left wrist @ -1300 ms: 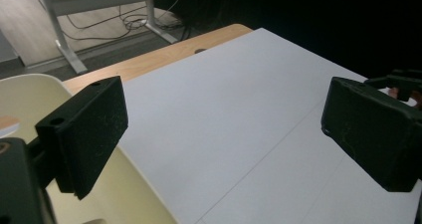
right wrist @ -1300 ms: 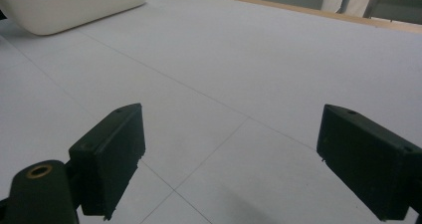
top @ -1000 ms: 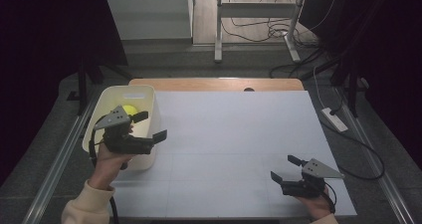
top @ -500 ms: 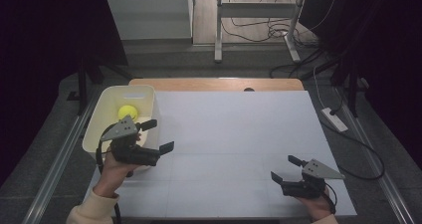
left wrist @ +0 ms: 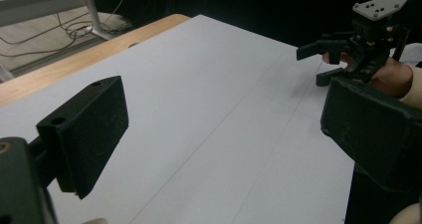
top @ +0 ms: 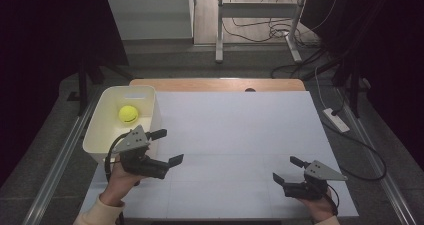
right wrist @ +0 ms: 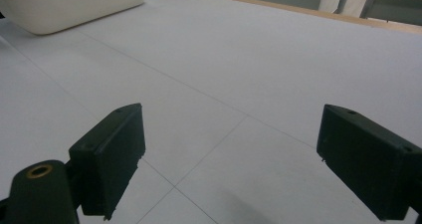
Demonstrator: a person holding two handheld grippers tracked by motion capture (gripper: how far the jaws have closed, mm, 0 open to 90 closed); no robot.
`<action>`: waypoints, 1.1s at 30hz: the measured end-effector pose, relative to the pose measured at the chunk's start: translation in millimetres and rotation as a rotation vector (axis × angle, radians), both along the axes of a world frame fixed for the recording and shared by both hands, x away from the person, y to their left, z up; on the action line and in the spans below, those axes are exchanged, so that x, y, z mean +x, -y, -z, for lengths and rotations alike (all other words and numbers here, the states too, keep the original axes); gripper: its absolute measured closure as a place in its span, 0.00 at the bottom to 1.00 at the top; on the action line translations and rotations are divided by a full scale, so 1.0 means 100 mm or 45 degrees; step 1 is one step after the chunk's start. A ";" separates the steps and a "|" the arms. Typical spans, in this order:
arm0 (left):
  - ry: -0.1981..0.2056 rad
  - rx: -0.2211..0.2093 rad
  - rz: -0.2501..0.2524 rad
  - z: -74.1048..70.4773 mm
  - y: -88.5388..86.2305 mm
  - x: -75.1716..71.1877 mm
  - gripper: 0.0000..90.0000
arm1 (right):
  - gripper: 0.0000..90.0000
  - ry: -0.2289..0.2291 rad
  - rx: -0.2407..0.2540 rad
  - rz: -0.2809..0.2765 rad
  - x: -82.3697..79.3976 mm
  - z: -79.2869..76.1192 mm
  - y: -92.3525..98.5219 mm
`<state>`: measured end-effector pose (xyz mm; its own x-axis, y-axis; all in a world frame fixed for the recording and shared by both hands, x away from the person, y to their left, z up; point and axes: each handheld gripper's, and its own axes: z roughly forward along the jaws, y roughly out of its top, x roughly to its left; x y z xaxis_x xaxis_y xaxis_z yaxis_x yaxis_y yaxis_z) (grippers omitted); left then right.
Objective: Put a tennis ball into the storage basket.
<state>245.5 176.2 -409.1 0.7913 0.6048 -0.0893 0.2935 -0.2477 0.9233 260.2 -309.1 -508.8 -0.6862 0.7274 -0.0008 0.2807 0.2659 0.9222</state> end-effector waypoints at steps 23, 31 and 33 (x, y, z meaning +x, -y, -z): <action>-0.049 0.027 0.098 0.33 0.17 -0.08 0.07 | 0.13 0.000 0.002 0.004 -0.01 0.00 0.01; -0.075 0.041 0.113 0.48 0.18 -0.11 0.06 | 0.13 0.000 0.001 0.001 -0.01 0.00 0.01; -0.088 0.055 0.110 0.54 0.18 -0.11 0.06 | 0.13 0.000 0.000 -0.001 -0.01 0.00 0.01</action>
<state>234.8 158.2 -463.2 0.8335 0.5392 -0.1207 0.3317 -0.3136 0.8897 258.9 -310.5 -508.7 -0.6866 0.7270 -0.0008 0.2808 0.2662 0.9221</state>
